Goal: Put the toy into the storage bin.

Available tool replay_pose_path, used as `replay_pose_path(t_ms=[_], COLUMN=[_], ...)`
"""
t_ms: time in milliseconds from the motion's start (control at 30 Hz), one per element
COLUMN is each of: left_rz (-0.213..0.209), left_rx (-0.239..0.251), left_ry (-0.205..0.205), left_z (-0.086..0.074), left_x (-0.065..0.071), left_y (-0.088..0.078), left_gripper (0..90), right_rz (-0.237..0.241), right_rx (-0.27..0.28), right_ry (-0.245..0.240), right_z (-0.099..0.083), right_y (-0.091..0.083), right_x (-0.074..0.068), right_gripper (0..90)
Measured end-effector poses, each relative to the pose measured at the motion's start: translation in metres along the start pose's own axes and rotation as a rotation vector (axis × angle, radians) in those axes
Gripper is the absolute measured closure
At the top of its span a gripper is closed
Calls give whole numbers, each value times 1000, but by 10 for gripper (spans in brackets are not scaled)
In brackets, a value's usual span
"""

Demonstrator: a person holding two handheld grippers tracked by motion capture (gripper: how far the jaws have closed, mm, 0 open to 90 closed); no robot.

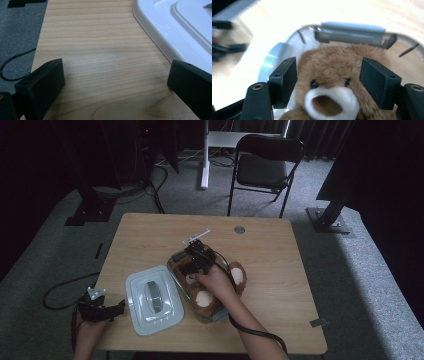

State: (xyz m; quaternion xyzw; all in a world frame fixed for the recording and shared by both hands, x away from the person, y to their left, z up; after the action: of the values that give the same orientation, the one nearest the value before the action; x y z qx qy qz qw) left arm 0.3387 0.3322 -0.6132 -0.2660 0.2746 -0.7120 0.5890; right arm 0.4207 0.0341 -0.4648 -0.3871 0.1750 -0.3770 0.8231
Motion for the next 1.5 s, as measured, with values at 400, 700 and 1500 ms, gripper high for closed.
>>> replay_pose_path(t_ms=[400, 700, 1500], left_rz=[0, 0, 0], left_rx=[-2, -3, -1], left_ry=[0, -2, 0], left_z=[0, 0, 0], left_x=[0, 0, 0], left_y=[0, 0, 0], left_gripper=[19, 19, 19], right_rz=[37, 4, 10], right_rx=[156, 174, 81], right_ry=[27, 63, -1], right_z=[-9, -51, -97], right_y=[-78, -106, -89], right_x=[23, 53, 57], right_gripper=[295, 315, 706])
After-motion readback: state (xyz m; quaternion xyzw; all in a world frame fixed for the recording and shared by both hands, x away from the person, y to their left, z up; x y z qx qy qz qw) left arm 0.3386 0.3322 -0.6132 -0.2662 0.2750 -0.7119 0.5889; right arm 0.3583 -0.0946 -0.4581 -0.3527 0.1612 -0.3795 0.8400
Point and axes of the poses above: each handheld gripper's, and its own axes: y roughly forward along the jaws, z roughly out of its top, x roughly to its right, the point moved 8 cm from there along y, roughly forward along the jaws, and after that the axes turned 6 degrees about -z, right-handed, at the moved point
